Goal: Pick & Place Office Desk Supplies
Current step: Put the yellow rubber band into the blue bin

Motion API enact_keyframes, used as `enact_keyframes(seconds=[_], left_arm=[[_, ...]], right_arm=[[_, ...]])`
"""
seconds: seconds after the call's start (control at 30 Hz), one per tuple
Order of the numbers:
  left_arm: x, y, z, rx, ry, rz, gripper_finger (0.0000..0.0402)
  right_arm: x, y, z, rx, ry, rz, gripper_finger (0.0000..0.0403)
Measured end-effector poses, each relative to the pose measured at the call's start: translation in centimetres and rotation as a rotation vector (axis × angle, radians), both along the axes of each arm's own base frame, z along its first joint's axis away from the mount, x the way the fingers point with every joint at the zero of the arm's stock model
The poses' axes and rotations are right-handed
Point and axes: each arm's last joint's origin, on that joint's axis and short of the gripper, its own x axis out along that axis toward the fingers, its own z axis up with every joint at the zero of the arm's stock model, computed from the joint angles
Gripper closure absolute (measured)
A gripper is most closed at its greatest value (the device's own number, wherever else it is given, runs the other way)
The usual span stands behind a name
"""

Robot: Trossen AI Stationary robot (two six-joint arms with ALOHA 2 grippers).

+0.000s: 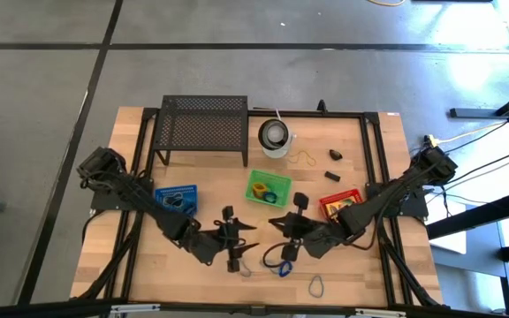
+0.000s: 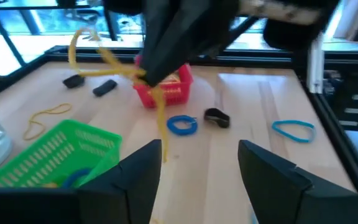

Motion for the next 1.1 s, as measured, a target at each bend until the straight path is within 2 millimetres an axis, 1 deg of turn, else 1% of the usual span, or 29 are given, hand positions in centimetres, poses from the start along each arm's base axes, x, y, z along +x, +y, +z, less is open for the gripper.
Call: enact_keyframes(seconds=[0.2,0.47,0.67,0.9,1.1], left_arm=[[0.5,0.6,0.1,-0.022,-0.019,0.024,0.019],[1.4,1.7,1.1,-0.061,-0.116,0.057,0.019],[2.0,2.8,1.1,-0.084,-0.119,0.084,0.019],[2.2,3.2,1.3,-0.099,-0.135,0.083,0.019],[2.3,3.1,1.5,-0.115,-0.157,0.076,0.019]], right_arm=[[0.4,0.3,0.8,0.001,-0.076,0.03,0.0397],[0.6,0.4,1.1,-0.003,-0.096,0.039,0.0397],[0.6,0.4,1.3,-0.001,-0.114,0.039,0.0397],[0.8,0.6,1.5,-0.02,-0.134,0.052,0.0397],[0.8,0.6,1.5,-0.018,-0.139,0.055,0.0397]])
